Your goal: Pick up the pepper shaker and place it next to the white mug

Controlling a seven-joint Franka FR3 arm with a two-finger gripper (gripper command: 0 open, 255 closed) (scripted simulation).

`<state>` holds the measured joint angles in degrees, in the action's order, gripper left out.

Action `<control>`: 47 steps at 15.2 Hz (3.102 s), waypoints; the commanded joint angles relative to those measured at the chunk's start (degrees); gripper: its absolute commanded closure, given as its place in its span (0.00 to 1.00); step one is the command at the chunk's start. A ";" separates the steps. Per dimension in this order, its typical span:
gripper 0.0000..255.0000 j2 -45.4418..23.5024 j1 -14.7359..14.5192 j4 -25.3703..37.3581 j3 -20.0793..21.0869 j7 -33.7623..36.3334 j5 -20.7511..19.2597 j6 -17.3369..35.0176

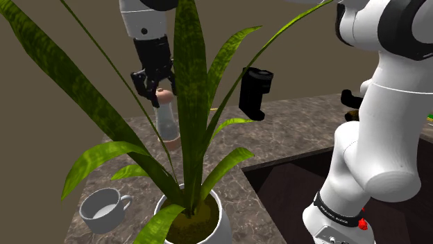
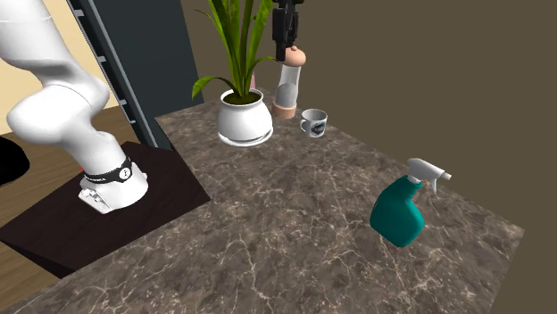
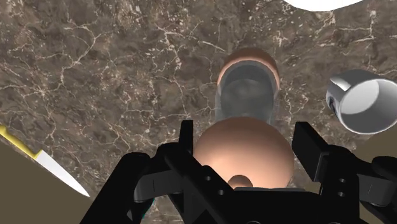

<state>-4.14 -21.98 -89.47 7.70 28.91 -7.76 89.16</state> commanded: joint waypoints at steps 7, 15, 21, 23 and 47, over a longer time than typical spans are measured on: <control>1.00 -5.82 -6.24 5.40 4.74 10.95 -0.62 -1.04; 1.00 -15.89 -13.64 17.10 8.15 20.80 -2.78 -4.14; 1.00 -27.51 -21.05 33.13 9.36 26.90 -5.55 -9.47; 1.00 -26.68 -20.66 30.20 9.33 27.09 -5.28 -7.38; 1.00 -25.13 -18.32 9.03 9.18 29.21 -5.21 11.98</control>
<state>-29.27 -40.35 -79.79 16.90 58.04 -12.94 100.47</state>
